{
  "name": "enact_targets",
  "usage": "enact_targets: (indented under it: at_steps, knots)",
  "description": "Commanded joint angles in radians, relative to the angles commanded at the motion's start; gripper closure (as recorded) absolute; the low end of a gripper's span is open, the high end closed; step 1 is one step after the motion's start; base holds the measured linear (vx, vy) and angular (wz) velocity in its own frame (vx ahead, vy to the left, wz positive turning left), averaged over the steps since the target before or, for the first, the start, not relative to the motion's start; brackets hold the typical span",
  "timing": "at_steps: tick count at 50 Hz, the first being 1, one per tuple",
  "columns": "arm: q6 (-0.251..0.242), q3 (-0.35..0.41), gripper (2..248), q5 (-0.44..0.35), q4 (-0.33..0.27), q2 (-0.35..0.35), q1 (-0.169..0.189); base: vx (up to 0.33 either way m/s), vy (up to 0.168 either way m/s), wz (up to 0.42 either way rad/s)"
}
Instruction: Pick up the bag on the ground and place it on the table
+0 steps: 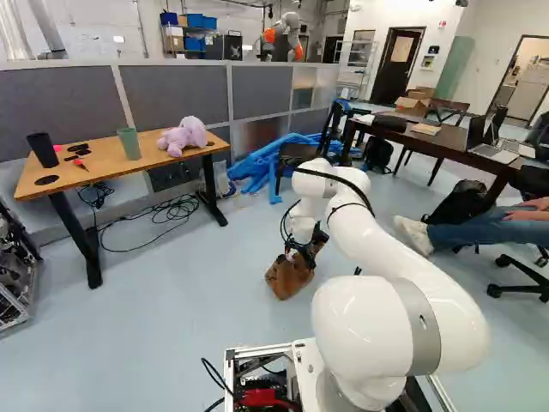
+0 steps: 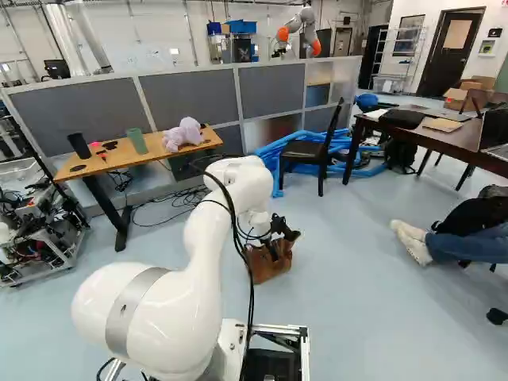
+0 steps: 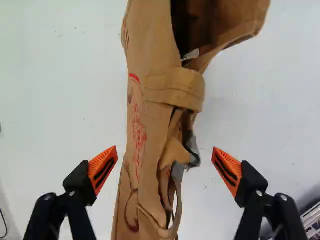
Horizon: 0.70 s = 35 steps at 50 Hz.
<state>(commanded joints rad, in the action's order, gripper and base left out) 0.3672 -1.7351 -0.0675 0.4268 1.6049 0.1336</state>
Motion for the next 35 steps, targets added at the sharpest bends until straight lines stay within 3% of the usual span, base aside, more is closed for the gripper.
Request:
enact_targets:
  at_steps: [18,19,24,25,29,30,34,35]
  knots:
    - [0.0,-0.056,3,0.0,0.0,0.045,-0.003,0.0,0.0,0.0]
    - [0.0,-0.056,33,0.0,0.0,0.045,-0.003,0.0,0.0,0.0]
    - [0.0,-0.057,33,0.0,0.0,0.046,-0.003,0.0,0.0,0.0]
    - [0.0,-0.057,71,0.0,0.0,0.046,-0.003,0.0,0.0,0.0]
    - [0.0,-0.057,71,0.0,0.0,0.046,-0.003,0.0,0.0,0.0]
    - [0.0,-0.057,109,0.0,0.0,0.046,-0.003,0.0,0.0,0.0]
    - [0.0,-0.057,109,0.0,0.0,0.046,-0.003,0.0,0.0,0.0]
    - [0.0,-0.057,148,0.0,0.0,0.046,-0.003,0.0,0.0,0.0]
